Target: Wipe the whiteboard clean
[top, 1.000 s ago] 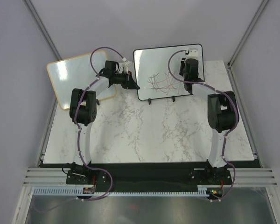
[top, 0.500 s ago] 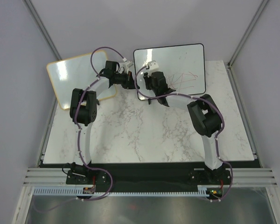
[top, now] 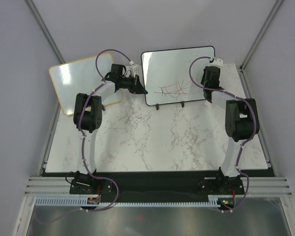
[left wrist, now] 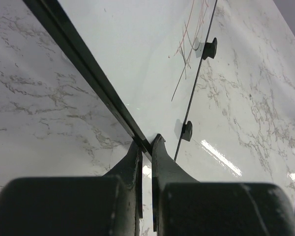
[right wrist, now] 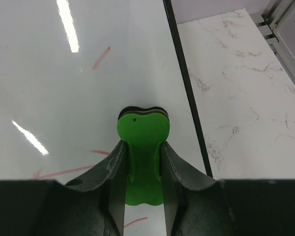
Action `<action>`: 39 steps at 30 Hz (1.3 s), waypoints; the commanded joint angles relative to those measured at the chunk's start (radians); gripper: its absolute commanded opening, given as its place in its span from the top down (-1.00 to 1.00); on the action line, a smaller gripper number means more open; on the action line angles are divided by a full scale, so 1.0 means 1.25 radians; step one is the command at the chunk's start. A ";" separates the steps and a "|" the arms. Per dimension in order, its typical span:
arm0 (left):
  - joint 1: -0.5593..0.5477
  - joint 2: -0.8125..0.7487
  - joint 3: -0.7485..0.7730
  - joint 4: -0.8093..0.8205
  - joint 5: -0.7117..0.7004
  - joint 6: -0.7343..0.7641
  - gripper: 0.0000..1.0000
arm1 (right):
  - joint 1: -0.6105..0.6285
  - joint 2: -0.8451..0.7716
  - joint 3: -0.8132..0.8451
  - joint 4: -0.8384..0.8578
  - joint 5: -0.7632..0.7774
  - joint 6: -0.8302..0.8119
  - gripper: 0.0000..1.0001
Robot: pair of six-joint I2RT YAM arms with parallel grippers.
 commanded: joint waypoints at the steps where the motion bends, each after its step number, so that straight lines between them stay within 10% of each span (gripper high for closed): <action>1: -0.010 -0.023 0.003 0.036 -0.059 0.117 0.96 | 0.040 0.020 0.031 -0.077 -0.029 0.021 1.00; 16: -0.010 -0.023 0.009 0.031 -0.059 0.119 0.96 | 0.374 0.124 0.104 0.012 -0.071 0.039 1.00; 31: -0.006 -0.024 0.009 0.031 -0.052 0.116 0.96 | 0.123 -0.017 -0.090 -0.013 0.125 0.206 1.00; 39: -0.006 -0.024 0.011 0.030 -0.054 0.116 0.96 | 0.099 0.014 -0.033 -0.037 0.034 0.231 1.00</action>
